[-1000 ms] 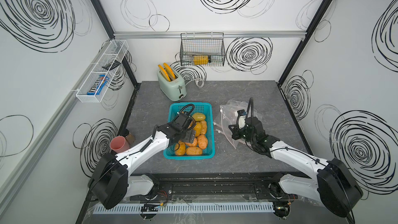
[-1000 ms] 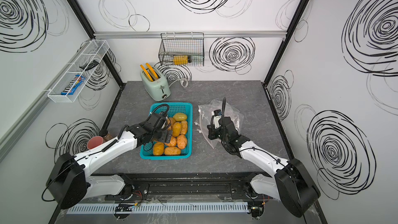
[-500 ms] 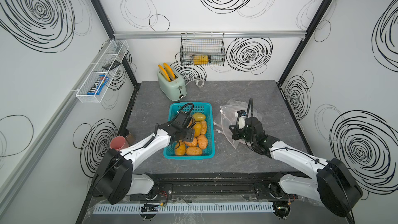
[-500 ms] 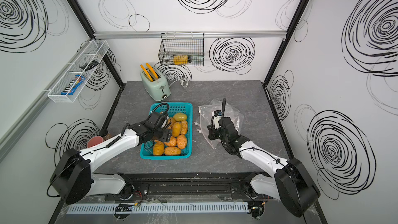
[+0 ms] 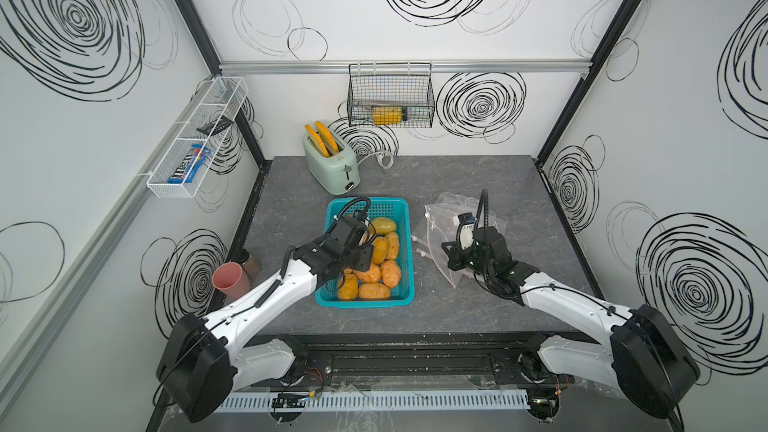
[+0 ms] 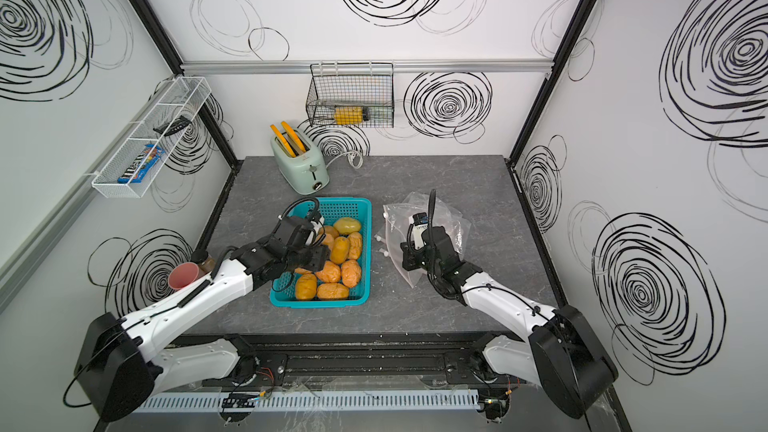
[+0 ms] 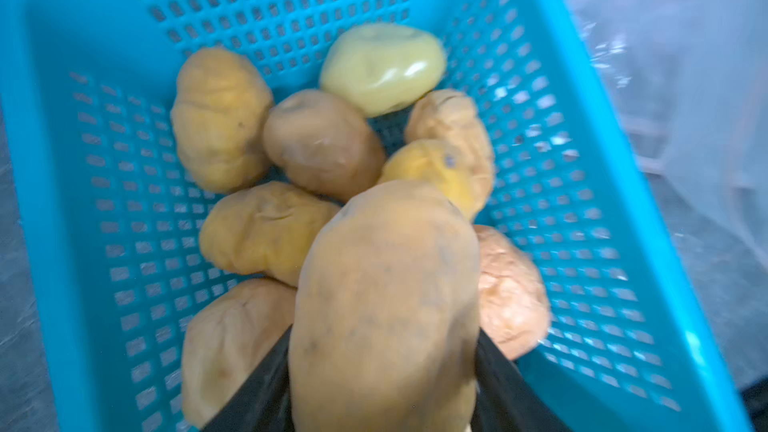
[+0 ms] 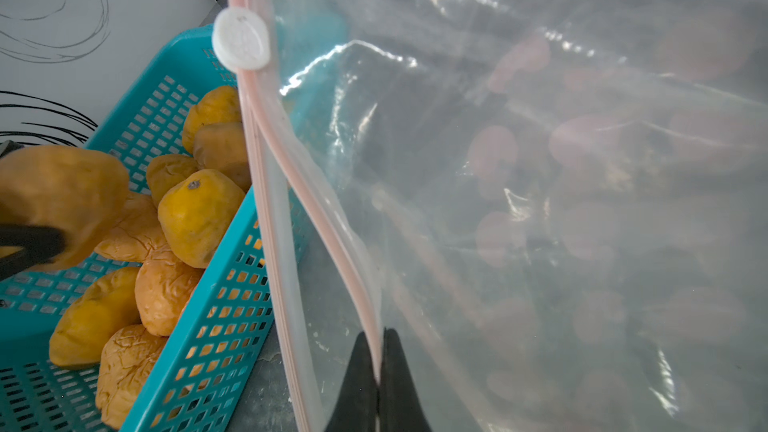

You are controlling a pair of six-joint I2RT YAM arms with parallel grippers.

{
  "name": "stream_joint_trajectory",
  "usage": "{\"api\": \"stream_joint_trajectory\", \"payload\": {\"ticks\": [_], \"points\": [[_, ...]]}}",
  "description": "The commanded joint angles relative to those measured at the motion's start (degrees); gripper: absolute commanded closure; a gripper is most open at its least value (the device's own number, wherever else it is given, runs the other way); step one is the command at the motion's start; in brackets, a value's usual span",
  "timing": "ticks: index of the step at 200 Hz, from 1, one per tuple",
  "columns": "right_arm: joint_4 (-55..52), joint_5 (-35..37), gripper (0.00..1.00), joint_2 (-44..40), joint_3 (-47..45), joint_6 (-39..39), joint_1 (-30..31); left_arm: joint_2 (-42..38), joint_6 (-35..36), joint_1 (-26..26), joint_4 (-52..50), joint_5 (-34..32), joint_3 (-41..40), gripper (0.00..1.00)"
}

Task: Put the potatoes into a zipper bag and zip it
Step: Pick up the potato from the basket, then place the potato into the zipper food storage bag.

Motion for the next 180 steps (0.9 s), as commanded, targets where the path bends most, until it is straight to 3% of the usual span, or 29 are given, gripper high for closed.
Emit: {"api": "stream_joint_trajectory", "payload": {"ticks": [1,32,53,127,180], "points": [[1.8,-0.8,1.00,-1.8,-0.9,0.4,0.3,-2.5,-1.2,-5.6,3.9,4.8,2.6,0.40],[3.0,-2.6,1.00,-4.0,-1.8,0.7,0.3,-1.7,-2.3,-14.3,10.7,12.8,5.3,0.39],[3.1,-3.6,1.00,-5.3,-2.0,0.9,0.2,2.1,-3.9,-16.3,14.2,16.3,6.2,0.39],[2.6,-10.8,1.00,-7.7,-1.4,1.5,0.2,10.5,-8.0,-15.2,24.2,19.9,5.8,0.40],[1.7,-13.9,1.00,-8.7,-1.0,1.6,0.2,13.3,-13.0,-9.2,28.3,20.6,2.9,0.42]]}}
